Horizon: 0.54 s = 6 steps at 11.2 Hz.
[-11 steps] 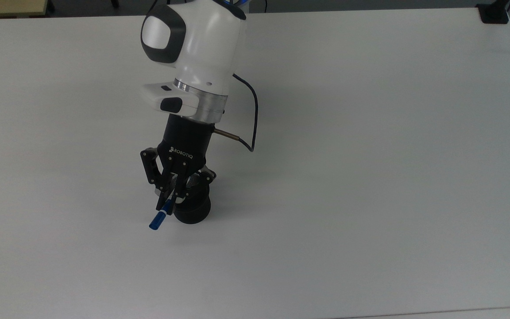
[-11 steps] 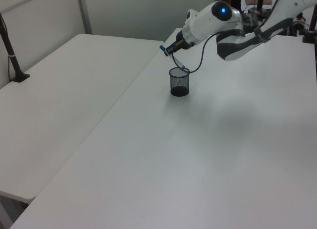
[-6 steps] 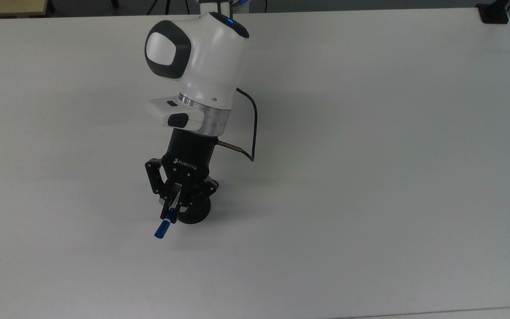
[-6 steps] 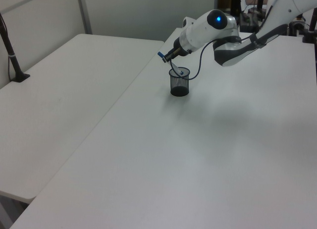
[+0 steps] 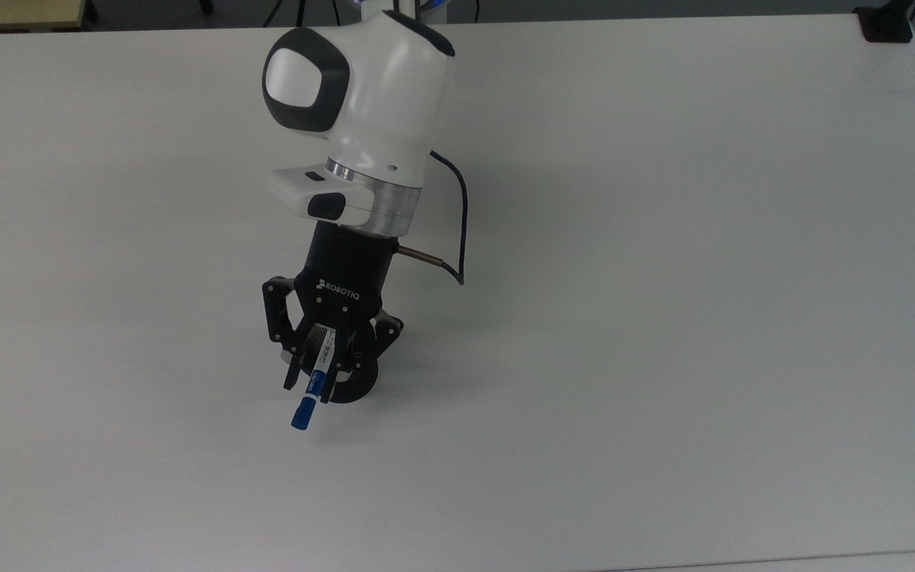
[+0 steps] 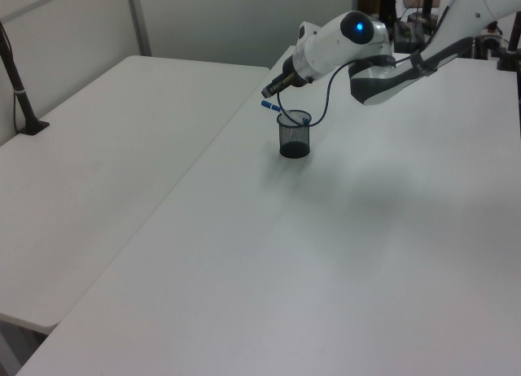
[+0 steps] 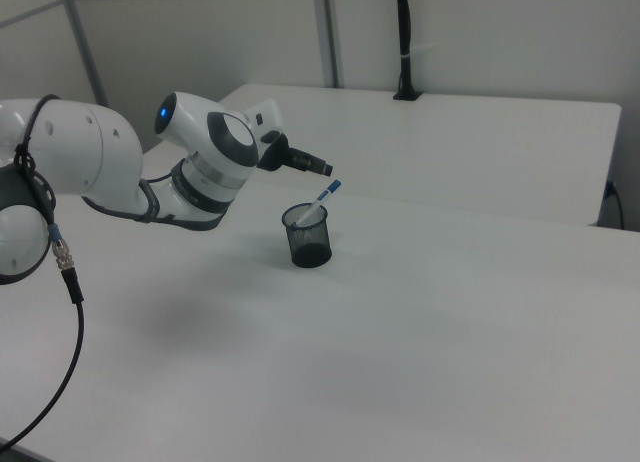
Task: Insert the marker
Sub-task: 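Lower the marker into the cup and open the gripper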
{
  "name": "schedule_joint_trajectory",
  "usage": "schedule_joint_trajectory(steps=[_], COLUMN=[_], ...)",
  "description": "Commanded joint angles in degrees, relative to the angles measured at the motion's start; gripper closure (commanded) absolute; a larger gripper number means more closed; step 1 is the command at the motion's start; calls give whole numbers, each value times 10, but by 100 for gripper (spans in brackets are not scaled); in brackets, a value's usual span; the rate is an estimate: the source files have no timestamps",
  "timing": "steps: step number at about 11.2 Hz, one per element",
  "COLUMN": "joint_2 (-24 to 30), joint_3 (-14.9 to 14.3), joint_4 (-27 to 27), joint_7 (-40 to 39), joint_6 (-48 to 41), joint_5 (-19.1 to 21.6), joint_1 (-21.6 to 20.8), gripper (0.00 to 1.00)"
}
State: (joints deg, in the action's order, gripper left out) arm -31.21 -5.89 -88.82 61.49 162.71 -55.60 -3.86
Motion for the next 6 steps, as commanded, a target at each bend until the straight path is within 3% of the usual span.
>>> schedule_joint_trajectory(steps=[1,3,5,6], joint_2=[25,31,47,55], joint_3=[7,7,7,8], joint_4=[-18,-17,-18,-21], joint_7=[19,18,14,13], joint_6=[9,9,4,2], joint_5=[-8,-6,32,62], joint_1=[-2,-1,0,-1], gripper=[60,57,45,34])
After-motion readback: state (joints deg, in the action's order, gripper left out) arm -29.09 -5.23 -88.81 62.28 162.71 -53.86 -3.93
